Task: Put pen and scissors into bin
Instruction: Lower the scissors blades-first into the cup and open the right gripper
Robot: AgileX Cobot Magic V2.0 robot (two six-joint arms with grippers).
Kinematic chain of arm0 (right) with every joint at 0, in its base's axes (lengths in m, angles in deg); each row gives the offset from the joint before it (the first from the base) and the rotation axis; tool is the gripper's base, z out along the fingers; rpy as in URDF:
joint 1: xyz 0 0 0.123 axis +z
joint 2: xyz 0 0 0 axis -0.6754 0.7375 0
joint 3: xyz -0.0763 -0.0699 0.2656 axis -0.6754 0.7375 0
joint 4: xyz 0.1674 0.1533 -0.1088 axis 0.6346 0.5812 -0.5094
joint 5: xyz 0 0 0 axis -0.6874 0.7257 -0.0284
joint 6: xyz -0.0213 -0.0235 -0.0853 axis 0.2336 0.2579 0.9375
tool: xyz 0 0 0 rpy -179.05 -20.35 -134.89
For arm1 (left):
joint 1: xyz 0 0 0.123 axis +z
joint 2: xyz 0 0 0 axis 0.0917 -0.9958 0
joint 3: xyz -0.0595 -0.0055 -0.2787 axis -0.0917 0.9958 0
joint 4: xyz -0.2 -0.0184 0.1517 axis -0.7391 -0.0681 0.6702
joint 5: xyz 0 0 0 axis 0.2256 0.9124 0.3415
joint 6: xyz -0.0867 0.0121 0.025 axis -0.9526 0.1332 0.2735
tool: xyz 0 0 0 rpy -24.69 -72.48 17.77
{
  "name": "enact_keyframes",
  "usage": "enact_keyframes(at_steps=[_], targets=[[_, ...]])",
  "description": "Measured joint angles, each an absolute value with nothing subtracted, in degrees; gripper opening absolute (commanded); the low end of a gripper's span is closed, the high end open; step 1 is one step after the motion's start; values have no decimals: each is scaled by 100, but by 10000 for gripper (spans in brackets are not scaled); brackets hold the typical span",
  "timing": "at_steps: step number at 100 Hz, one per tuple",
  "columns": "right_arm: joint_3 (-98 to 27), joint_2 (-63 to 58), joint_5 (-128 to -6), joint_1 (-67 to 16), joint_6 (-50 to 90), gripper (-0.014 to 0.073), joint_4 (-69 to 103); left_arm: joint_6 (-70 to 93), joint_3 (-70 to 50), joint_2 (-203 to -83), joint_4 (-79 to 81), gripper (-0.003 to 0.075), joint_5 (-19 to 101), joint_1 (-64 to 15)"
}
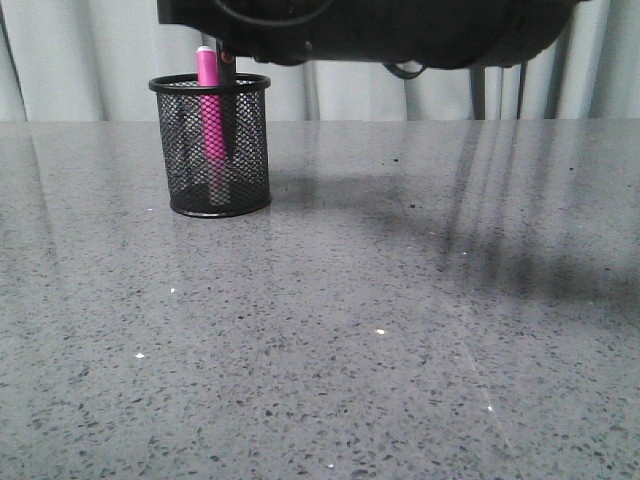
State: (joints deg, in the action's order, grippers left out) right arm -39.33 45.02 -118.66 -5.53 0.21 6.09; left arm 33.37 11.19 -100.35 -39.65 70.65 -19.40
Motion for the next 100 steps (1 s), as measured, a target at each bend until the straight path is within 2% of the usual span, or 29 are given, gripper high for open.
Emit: enact_keyframes(at_steps=[100], targets=[[-4000, 4639, -11544, -222, 21, -68, 621, 3337, 1119, -10035, -3892, -22, 7255, -1940]])
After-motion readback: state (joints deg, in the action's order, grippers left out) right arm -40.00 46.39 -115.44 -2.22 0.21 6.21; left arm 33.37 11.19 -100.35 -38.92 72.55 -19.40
